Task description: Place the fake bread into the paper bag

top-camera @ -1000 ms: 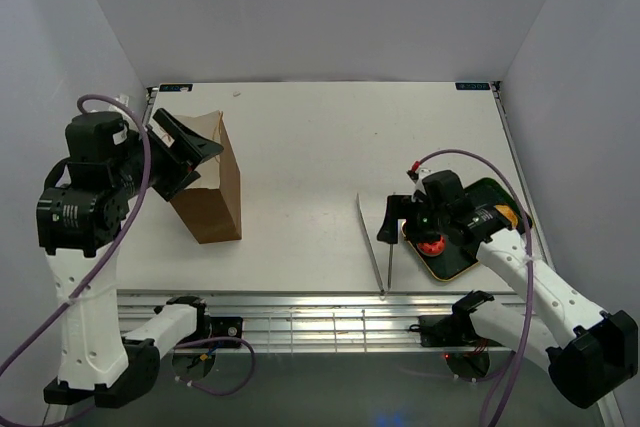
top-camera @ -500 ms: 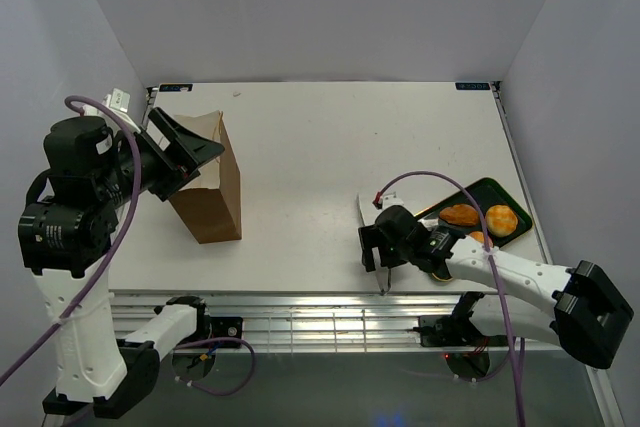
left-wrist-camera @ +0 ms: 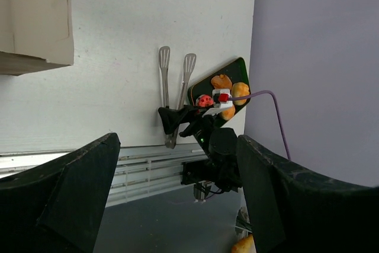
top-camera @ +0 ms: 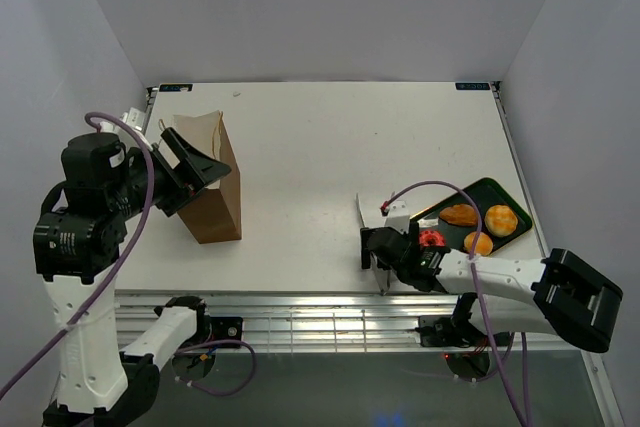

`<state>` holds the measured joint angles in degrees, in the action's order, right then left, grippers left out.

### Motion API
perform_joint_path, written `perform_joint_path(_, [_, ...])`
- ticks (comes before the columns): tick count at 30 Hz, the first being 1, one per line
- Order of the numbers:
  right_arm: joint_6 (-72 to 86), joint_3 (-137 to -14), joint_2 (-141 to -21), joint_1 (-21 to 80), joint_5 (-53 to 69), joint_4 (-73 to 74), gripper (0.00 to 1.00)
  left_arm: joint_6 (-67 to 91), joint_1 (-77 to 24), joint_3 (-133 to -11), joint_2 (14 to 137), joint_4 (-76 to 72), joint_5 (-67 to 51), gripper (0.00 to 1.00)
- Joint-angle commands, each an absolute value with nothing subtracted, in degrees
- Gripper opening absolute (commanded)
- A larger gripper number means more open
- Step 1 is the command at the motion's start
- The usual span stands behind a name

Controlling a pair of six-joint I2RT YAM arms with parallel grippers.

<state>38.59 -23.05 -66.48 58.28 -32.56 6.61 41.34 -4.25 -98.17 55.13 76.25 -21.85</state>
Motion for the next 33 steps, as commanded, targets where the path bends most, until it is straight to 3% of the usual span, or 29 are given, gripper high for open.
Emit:
perform_joint_path(1, [44.2, -19.3, -70.9, 63.6, -37.3, -2.8, 1.0, 40.0, -4.4, -95.3, 50.7, 74.3, -22.5, 0.9])
perform_joint_path(10, [58.1, -15.6, -85.6, 74.4, -47.2, -10.2, 0.82, 37.9, -4.4, -92.9, 42.6, 73.8, -20.9, 0.9])
perform_joint_path(18, [65.9, -14.0, -95.3, 79.3, -50.1, -14.8, 0.73, 37.3, -4.3, -92.0, 37.1, 73.5, -21.5, 0.9])
perform_joint_path(19, [66.2, -14.1, -95.8, 79.5, -50.3, -14.7, 0.62, 37.2, -4.4, -91.9, 36.0, 73.5, -21.6, 0.9])
perform_joint_path(22, [67.7, -13.7, -94.4, 80.4, -50.2, -13.4, 0.51, 36.9, -4.4, -91.6, 34.7, 73.7, -21.9, 0.9])
perform_joint_path(27, [67.9, -14.1, -89.6, 81.0, -50.4, -7.7, 0.48, 36.8, -4.3, -91.8, 33.9, 74.0, -22.5, 0.9])
perform_joint_path(33, [55.3, -17.6, -69.1, 76.9, -44.4, -1.8, 0.39, 37.4, -4.4, -94.3, 38.0, 74.0, -22.7, 0.9])
